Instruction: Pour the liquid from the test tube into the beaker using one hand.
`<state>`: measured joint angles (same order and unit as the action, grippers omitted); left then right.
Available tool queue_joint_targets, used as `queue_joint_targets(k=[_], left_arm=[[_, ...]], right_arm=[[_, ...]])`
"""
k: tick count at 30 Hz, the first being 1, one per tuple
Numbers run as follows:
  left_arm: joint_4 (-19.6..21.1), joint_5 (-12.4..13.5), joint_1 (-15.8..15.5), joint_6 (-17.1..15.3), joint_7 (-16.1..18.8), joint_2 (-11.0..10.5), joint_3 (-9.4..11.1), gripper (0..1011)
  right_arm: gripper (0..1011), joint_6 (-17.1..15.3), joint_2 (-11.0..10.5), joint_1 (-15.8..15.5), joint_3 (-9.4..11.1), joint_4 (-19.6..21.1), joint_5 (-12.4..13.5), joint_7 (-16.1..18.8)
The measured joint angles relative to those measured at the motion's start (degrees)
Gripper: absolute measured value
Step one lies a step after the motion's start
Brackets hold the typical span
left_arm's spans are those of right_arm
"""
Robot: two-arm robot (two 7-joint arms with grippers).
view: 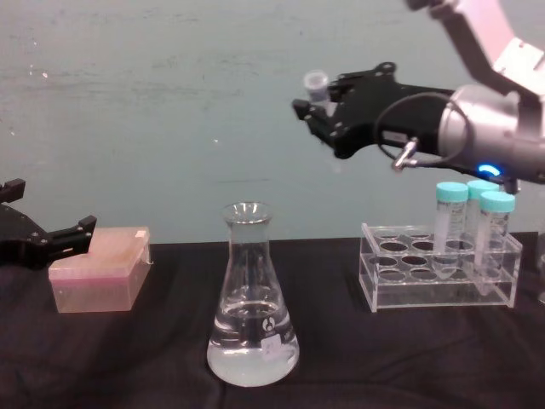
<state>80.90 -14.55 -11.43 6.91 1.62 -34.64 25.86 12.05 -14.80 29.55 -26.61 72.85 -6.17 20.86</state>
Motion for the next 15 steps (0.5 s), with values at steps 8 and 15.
queue_joint_targets(k=[8, 15], left_arm=[[0.0, 0.0, 0.0, 0.0, 0.0, 0.0, 0.0, 1000], [0.0, 0.0, 0.0, 0.0, 0.0, 0.0, 0.0, 1000]], right_arm=[[214, 4.6, -0.7, 1.6, -3.8, -1.7, -9.6, -4.1], [215, 6.5, -1.3, 2.2, -5.1, -2.5, -14.7, -6.7]])
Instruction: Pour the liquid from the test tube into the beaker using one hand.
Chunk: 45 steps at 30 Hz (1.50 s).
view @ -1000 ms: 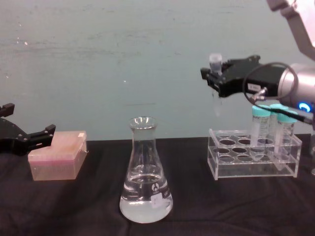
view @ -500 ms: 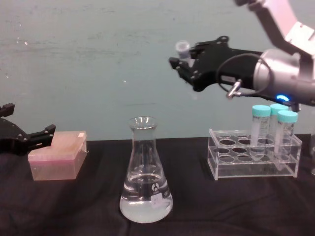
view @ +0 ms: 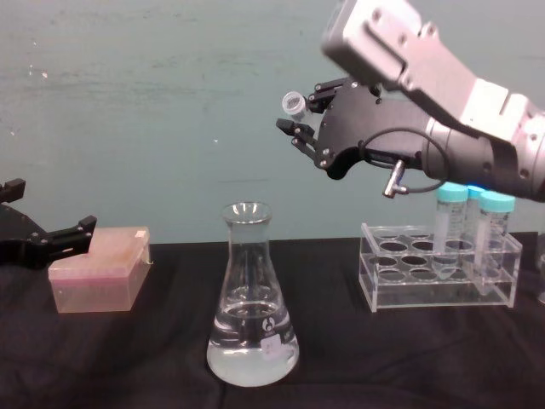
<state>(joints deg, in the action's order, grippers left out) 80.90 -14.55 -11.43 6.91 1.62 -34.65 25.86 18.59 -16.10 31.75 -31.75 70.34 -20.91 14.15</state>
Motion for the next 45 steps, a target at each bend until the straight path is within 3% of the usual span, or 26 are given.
queue_joint_targets(k=[1, 5, 6, 11, 18, 33, 45], left_arm=[[0.0, 0.0, 0.0, 0.0, 0.0, 0.0, 0.0, 1000], [0.0, 0.0, 0.0, 0.0, 0.0, 0.0, 0.0, 1000], [0.0, 0.0, 0.0, 0.0, 0.0, 0.0, 0.0, 1000], [0.0, 0.0, 0.0, 0.0, 0.0, 0.0, 0.0, 1000], [0.0, 0.0, 0.0, 0.0, 0.0, 0.0, 0.0, 1000], [0.0, 0.0, 0.0, 0.0, 0.0, 0.0, 0.0, 1000], [0.0, 0.0, 0.0, 0.0, 0.0, 0.0, 0.0, 1000]], right_arm=[[215, 1.1, -0.4, 0.1, -0.6, -0.2, -2.4, -1.3], [215, 2.6, -1.1, 0.3, -1.4, -0.4, -5.4, -3.0], [215, 3.7, -1.7, 0.3, -1.9, -0.5, -7.6, -4.4], [215, 5.3, -3.1, 0.2, -2.7, -0.3, -11.0, -6.2], [214, 6.2, -4.0, -0.2, -3.7, 0.3, -12.3, -6.1], [215, 6.6, -3.4, 0.4, -5.3, -0.3, -13.2, -5.3], [215, 6.6, -3.0, 1.9, -7.4, -1.5, -17.8, -8.4]])
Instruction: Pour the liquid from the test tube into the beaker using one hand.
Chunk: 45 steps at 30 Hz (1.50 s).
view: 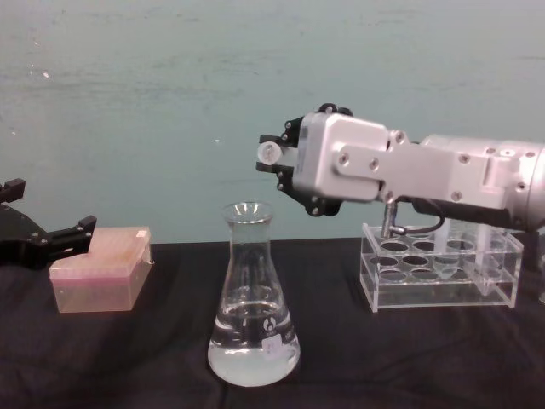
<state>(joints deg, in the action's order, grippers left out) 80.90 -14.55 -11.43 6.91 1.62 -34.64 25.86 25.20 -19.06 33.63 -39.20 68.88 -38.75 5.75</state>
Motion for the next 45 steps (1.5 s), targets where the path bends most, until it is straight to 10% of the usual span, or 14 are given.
queue_joint_targets(k=[45], left_arm=[[0.0, 0.0, 0.0, 0.0, 0.0, 0.0, 0.0, 1000]], right_arm=[[215, -1.5, -2.2, 3.4, -7.2, -1.2, -13.6, -10.3]])
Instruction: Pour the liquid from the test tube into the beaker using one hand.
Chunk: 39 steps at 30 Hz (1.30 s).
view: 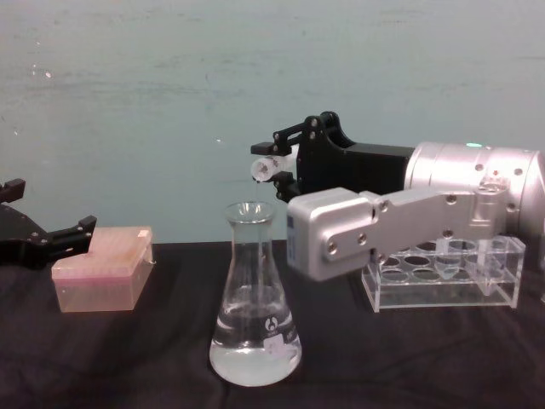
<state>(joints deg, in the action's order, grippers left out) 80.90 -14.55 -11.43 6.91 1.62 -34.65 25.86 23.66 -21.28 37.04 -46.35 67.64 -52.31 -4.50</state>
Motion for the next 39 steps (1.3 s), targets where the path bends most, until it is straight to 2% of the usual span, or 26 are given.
queue_joint_targets(k=[15, 39], left_arm=[[0.0, 0.0, 0.0, 0.0, 0.0, 0.0, 0.0, 1000], [0.0, 0.0, 0.0, 0.0, 0.0, 0.0, 0.0, 1000]], right_arm=[[215, -0.7, 0.2, 1.0, -1.6, -0.7, -1.6, -1.4], [215, -2.2, -0.1, 2.4, -4.2, -2.6, -6.4, -6.7]])
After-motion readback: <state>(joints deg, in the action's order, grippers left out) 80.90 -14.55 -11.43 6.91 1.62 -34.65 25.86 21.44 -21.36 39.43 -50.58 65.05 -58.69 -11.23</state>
